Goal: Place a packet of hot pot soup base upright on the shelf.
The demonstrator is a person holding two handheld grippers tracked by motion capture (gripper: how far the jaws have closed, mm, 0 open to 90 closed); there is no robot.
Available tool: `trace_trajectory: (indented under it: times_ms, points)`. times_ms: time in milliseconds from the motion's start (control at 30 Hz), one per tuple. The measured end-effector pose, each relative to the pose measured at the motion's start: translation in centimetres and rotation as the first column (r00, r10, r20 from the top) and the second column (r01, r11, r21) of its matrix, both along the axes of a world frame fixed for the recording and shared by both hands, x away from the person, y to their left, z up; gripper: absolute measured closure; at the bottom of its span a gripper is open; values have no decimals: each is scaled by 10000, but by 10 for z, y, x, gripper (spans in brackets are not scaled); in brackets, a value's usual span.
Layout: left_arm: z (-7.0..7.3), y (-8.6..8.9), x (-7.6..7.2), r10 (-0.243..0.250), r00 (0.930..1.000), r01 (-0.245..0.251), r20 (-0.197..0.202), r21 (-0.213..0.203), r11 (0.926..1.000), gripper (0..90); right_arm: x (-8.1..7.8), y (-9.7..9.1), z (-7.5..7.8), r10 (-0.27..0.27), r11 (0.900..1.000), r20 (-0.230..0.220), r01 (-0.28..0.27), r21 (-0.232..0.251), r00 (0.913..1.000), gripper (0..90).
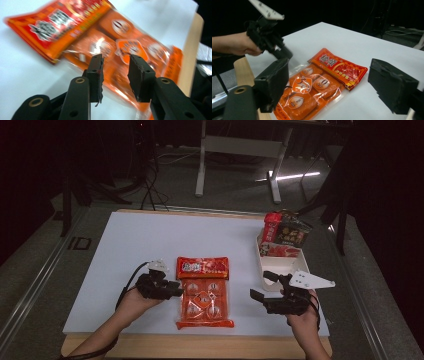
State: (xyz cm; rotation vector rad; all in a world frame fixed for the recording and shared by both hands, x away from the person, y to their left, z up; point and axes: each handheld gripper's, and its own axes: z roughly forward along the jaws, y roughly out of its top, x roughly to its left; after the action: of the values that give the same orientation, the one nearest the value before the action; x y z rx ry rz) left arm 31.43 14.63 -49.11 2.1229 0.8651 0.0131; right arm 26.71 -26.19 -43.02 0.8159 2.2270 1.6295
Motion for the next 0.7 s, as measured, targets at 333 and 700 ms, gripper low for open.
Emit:
trace_trajectory:
  times_ms: [333, 700]
  points:
    - [-13, 9, 33, 1023, 9936, -1030, 483, 120, 9946, 524, -1, 2, -1, 73, 9996, 229, -67, -281, 9997, 172]
    - [-35, 17, 71, 2027, 9792, -2025, 80, -155, 9792, 496, -1, 3, -3, -105, 9992, 308, 117, -391, 9995, 159]
